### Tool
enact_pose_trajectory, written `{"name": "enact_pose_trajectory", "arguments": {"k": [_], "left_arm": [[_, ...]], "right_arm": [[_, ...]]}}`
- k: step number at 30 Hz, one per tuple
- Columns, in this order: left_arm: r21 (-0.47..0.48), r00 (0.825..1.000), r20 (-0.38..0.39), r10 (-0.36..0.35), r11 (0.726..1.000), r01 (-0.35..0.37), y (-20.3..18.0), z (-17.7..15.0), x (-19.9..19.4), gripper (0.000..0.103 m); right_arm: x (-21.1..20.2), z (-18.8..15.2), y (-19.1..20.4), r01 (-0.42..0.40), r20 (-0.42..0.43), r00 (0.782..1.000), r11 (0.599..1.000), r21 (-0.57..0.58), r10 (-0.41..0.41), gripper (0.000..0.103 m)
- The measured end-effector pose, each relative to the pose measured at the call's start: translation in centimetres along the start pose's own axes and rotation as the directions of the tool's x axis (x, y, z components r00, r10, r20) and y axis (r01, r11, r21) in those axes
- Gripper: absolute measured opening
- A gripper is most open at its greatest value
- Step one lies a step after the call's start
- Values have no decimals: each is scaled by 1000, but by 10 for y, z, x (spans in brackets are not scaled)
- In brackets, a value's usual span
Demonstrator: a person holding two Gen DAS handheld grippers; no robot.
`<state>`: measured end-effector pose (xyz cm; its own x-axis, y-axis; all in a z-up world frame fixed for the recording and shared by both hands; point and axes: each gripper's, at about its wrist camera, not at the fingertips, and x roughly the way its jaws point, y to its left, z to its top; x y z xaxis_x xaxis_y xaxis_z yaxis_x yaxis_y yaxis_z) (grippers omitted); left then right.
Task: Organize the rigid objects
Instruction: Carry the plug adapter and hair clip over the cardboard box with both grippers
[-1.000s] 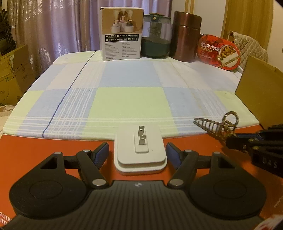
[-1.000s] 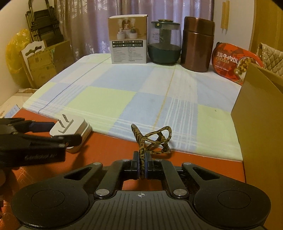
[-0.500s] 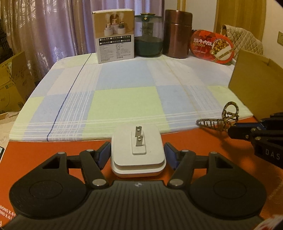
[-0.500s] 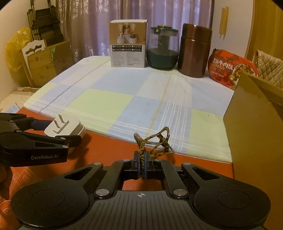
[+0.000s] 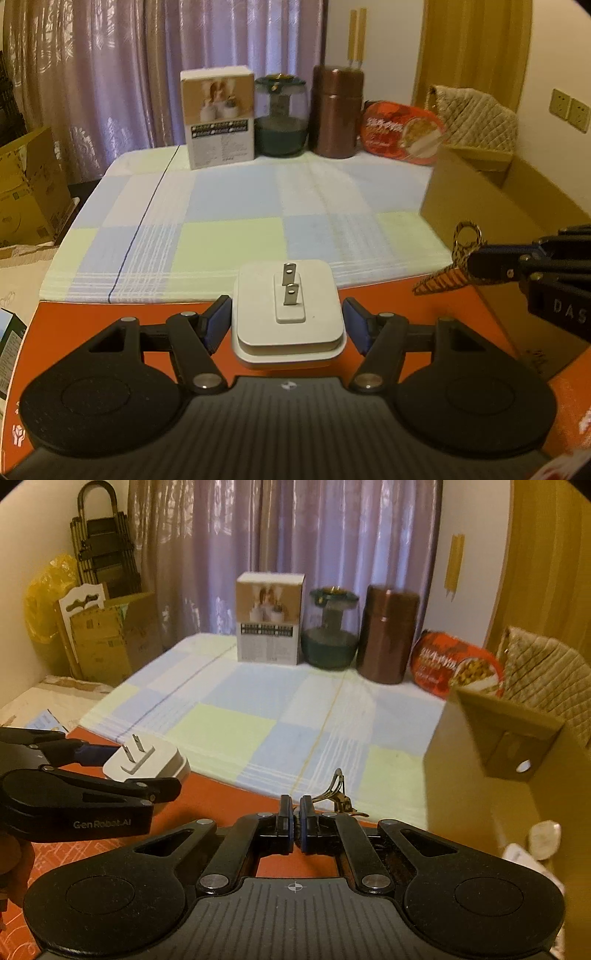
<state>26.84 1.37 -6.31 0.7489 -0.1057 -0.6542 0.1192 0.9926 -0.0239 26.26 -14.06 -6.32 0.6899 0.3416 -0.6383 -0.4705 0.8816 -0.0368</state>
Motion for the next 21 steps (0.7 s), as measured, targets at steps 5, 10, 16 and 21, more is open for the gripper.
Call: {"name": "enact_pose_trajectory", "arguments": {"k": [5, 10, 16, 21], "left_arm": [[14, 1000, 20, -19, 1000, 18, -20, 9, -26, 61], [37, 998, 43, -55, 998, 53, -46, 24, -47, 61], [70, 991, 67, -112, 992, 108, -86, 45, -60, 61], [100, 984, 72, -161, 983, 153, -121, 54, -63, 61]], "right_arm": [[-41, 9, -8, 19, 49, 999, 1000, -1, -19, 0], [-79, 19, -26, 47, 100, 994, 999, 15, -48, 0], [-115, 25, -60, 102, 139, 984, 994, 49, -108, 0], [-137, 22, -91, 154, 149, 975, 984, 87, -166, 0]]}}
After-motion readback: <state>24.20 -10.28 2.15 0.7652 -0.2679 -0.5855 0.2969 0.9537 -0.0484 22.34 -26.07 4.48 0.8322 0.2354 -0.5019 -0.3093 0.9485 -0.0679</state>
